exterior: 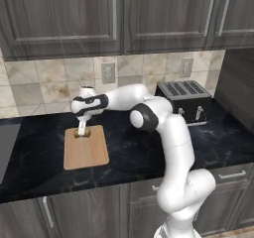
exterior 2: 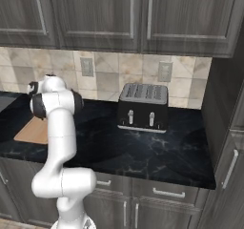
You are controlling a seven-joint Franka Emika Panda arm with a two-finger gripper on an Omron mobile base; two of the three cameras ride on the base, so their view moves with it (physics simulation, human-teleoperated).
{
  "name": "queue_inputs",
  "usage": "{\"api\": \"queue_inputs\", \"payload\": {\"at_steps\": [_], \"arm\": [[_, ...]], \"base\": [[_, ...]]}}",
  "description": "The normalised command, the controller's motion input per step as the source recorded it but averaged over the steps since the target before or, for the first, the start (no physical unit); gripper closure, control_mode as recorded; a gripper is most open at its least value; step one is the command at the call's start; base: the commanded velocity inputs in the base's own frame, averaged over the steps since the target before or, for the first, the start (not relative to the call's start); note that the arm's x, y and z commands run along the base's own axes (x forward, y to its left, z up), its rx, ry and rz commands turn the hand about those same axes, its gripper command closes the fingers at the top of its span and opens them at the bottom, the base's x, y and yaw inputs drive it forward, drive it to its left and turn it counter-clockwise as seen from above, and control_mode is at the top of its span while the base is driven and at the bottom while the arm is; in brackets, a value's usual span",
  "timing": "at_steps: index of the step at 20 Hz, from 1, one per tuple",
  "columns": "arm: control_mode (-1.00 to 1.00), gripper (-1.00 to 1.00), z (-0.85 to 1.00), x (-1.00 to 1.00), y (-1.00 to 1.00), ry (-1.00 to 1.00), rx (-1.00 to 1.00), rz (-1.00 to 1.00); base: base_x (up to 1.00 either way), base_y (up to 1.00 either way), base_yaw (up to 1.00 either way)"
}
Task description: Pick up the sponge from the counter and clean the cutting board by briefly scrubbing or pressing down on the cutting board. Once finished, release the sponge.
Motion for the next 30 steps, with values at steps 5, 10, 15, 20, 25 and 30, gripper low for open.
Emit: {"api": "queue_inputs", "payload": {"at_steps": [5,10,15,20,25,30], "arm": [[-1.0,1.0,0.0,-0.55,0.0,0.4,0.12,-0.01],[-1.0,1.0,-0.13,-0.59,0.0,0.3,0.08,0.0],[-1.0,1.0,-0.35,-0.88,0.0,-0.01,0.02,0.0],[-1.0,1.0,-0.42,-1.0,0.0,-0.25,0.0,-0.02],[-1.0,1.0,-0.32,-1.0,0.0,-0.25,0.0,-0.06],[-1.0,1.0,-0.11,-1.0,0.0,-0.1,0.0,-0.05]], "base": [[0.0,0.0,0.0],[0.0,0.0,0.0],[0.0,0.0,0.0],[0.0,0.0,0.0],[0.0,0.0,0.0],[0.0,0.0,0.0]]}}
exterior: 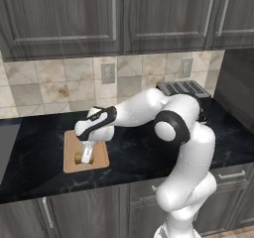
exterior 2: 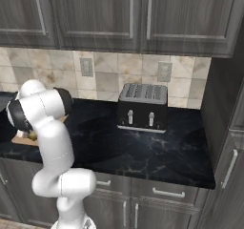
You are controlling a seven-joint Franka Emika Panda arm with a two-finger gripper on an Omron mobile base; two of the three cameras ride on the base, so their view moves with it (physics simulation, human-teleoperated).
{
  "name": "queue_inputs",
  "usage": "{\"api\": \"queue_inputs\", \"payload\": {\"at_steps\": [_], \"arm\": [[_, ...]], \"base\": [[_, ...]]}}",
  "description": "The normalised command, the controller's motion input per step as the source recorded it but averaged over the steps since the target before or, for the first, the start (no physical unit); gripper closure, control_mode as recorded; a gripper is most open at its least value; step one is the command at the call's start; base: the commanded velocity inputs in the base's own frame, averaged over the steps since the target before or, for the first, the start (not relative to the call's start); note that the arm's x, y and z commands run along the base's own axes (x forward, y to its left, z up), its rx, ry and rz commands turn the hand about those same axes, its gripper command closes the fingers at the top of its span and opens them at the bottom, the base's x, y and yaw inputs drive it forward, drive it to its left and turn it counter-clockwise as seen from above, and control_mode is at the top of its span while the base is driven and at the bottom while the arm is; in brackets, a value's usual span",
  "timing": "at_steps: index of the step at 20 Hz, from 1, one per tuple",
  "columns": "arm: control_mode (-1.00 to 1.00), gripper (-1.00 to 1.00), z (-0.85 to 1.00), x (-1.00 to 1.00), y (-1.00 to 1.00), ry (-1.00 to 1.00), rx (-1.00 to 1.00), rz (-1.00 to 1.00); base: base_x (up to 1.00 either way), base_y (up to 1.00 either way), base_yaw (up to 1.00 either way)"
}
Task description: Pick up the sponge from the counter and clean the cutting board by briefly scrubbing or pressing down on the cutting board. Once finished, release the sponge.
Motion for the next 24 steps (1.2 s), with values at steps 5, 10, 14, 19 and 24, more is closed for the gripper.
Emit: {"api": "queue_inputs", "payload": {"at_steps": [5,10,14,19,24], "arm": [[-1.0,1.0,0.0,-0.78,0.0,0.0,0.0,-0.02],[-1.0,1.0,0.0,-0.14,0.05,-0.02,-0.01,0.0],[-1.0,1.0,0.26,0.0,0.03,-0.08,-0.06,0.0],[-1.0,1.0,0.4,0.0,0.11,-0.03,-0.1,0.0],[-1.0,1.0,0.13,0.03,0.31,0.0,-0.1,0.0]], "base": [[0.0,0.0,0.0],[0.0,0.0,0.0],[0.0,0.0,0.0],[0.0,0.0,0.0],[0.0,0.0,0.0]]}}
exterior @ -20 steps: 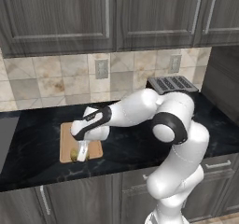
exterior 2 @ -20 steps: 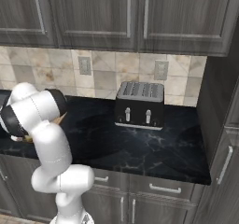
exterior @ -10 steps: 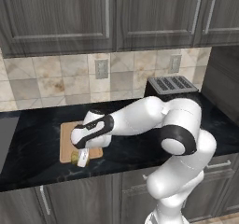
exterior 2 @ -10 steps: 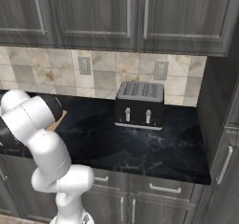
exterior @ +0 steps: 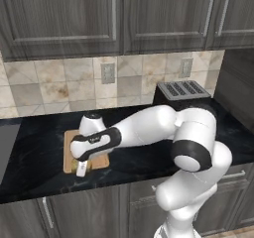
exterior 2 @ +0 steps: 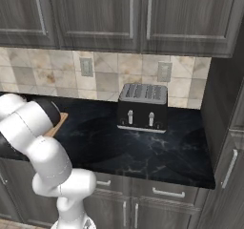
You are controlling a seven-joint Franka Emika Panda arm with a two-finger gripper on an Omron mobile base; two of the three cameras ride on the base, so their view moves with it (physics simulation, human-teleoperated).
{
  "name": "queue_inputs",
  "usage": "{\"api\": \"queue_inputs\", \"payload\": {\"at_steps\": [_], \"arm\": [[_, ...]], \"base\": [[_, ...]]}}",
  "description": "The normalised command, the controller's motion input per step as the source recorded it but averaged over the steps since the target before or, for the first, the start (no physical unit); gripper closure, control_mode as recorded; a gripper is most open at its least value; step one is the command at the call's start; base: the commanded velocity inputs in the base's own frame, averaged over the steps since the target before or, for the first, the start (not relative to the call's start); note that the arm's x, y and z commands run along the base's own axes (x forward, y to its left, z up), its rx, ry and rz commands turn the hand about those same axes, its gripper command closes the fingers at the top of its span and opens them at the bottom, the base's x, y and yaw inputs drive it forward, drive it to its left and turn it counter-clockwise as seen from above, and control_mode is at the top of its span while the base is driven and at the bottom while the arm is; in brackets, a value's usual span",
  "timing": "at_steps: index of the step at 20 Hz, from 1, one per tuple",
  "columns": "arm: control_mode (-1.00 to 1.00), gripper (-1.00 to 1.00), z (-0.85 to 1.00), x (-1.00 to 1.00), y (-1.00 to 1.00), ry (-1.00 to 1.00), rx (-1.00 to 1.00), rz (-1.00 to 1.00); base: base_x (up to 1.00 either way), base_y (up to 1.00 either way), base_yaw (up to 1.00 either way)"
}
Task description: Pick up the sponge from the counter and clean the cutting board by briefly scrubbing or pressing down on the cutting board. Once finished, release the sponge.
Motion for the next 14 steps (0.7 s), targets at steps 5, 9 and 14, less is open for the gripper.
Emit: {"api": "queue_inputs", "payload": {"at_steps": [5,9,14], "arm": [[-1.0,1.0,-0.19,0.01,0.28,-0.03,-0.05,0.0],[-1.0,1.0,-0.19,0.13,0.14,-0.12,0.0,0.0],[-1.0,1.0,-0.12,0.19,0.1,-0.01,0.0,0.0]], "base": [[0.0,0.0,0.0],[0.0,0.0,0.0],[0.0,0.0,0.0]]}}
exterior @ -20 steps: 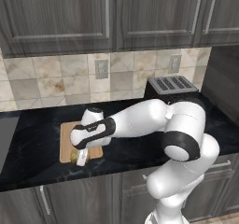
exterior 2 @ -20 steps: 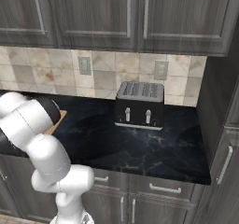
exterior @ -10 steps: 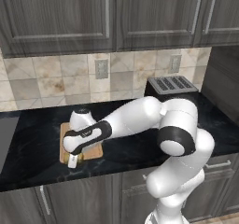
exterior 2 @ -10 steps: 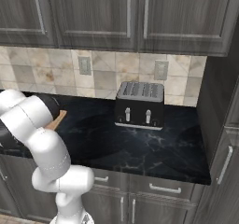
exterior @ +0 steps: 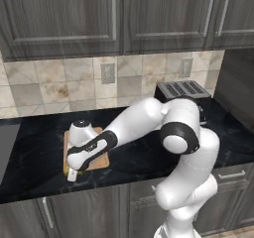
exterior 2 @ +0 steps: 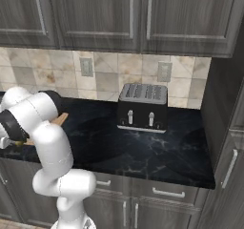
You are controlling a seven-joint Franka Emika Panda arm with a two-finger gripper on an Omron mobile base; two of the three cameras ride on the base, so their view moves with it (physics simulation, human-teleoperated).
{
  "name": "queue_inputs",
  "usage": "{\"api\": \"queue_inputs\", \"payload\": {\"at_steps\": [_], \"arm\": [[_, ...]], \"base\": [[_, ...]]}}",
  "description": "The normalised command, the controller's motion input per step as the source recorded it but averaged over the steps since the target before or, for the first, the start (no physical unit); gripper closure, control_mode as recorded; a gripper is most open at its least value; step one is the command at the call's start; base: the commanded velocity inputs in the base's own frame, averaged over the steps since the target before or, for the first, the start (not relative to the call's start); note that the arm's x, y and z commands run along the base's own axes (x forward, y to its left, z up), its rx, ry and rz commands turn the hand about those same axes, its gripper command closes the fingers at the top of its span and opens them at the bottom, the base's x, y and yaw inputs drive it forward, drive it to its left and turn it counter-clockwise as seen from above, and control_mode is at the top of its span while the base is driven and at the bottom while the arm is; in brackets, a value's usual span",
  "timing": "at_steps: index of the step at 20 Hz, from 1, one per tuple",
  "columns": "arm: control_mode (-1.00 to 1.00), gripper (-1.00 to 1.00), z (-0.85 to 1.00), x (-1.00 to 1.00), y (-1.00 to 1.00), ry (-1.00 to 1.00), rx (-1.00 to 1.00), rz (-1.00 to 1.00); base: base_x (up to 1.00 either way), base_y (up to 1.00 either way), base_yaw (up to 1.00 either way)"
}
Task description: Pick up the sponge from the counter and clean the cutting board by briefly scrubbing or pressing down on the cutting board. Once finished, release the sponge.
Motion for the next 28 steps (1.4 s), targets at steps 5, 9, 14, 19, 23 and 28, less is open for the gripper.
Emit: {"api": "queue_inputs", "payload": {"at_steps": [5,9,14,19,23,28], "arm": [[-1.0,1.0,-0.11,0.36,0.0,0.1,0.0,-0.01],[-1.0,1.0,-0.17,0.53,0.0,0.15,0.02,0.0],[-1.0,1.0,-0.28,0.43,0.0,0.02,0.0,0.0],[-1.0,1.0,-0.2,0.31,0.0,-0.14,-0.01,0.0],[-1.0,1.0,-0.12,0.26,0.0,-0.24,-0.02,-0.02],[-1.0,1.0,-0.08,0.41,0.0,-0.18,0.0,0.0]], "base": [[0.0,0.0,0.0],[0.0,0.0,0.0],[0.0,0.0,0.0],[0.0,0.0,0.0],[0.0,0.0,0.0],[0.0,0.0,0.0]]}}
